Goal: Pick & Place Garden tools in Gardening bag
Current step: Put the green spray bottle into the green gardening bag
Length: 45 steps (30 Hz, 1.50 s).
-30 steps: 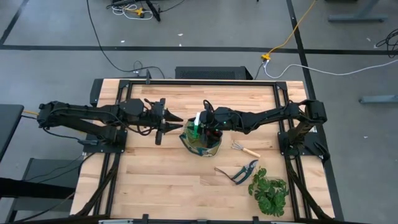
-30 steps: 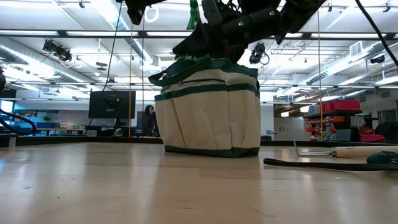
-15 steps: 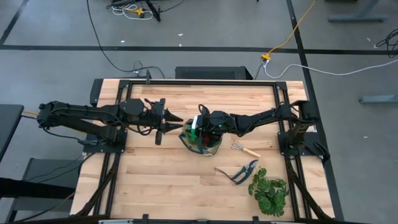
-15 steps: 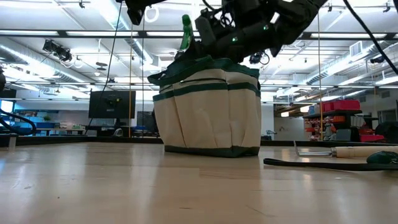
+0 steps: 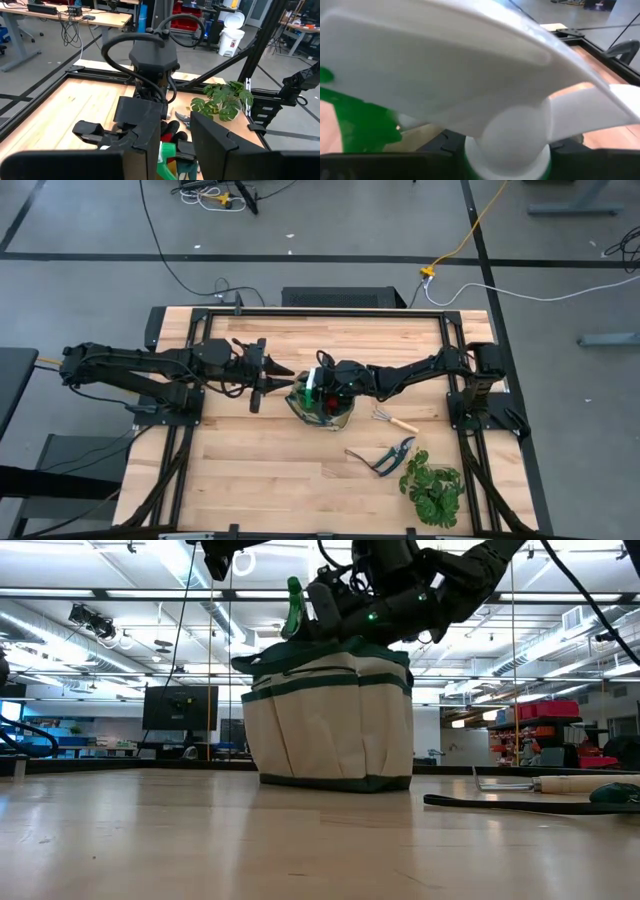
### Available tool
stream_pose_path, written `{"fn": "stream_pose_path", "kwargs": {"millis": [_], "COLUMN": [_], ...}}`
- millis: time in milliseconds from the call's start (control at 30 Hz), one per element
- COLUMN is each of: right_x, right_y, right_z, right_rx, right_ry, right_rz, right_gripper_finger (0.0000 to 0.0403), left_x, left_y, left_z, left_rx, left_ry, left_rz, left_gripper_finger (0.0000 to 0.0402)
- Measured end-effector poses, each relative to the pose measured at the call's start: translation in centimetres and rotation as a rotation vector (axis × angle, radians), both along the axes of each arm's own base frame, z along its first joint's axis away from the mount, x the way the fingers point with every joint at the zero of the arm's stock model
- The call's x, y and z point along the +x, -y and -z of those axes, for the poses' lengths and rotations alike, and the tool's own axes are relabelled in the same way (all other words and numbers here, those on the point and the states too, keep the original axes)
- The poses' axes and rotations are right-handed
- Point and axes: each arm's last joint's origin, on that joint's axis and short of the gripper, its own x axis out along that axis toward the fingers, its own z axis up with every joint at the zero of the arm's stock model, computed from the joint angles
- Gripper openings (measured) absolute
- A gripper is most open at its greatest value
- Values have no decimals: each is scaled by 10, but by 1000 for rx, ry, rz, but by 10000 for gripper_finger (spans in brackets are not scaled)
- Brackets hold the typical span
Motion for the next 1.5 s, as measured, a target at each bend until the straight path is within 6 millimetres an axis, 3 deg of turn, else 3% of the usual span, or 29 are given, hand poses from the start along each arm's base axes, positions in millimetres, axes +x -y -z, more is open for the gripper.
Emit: {"fn": "stream_pose_path", "kwargs": {"millis": [267, 433, 567, 1100, 1500], "right_x": [0, 0, 0, -1, -8], "right_y": [0, 0, 0, -1, -1], "right_z": [-1, -1, -1, 1, -12], "right_rx": [-5, -8, -8, -5, -17], "right_ry": [8, 8, 8, -18, -46], "right_rz": [-14, -17, -18, -30, -33], "right_gripper_finger": [141, 198, 217, 215, 215], "left_x": [0, 0, 0, 0, -1], "left_y": [0, 0, 0, 0, 0], "left_z": [0, 0, 0, 1, 3], "left_rx": [0, 0, 0, 0, -2], "left_ry": [0, -1, -1, -6, -33], "left_rz": [0, 0, 0, 0, 0], "left_gripper_finger": [112, 112, 112, 112, 112]}}
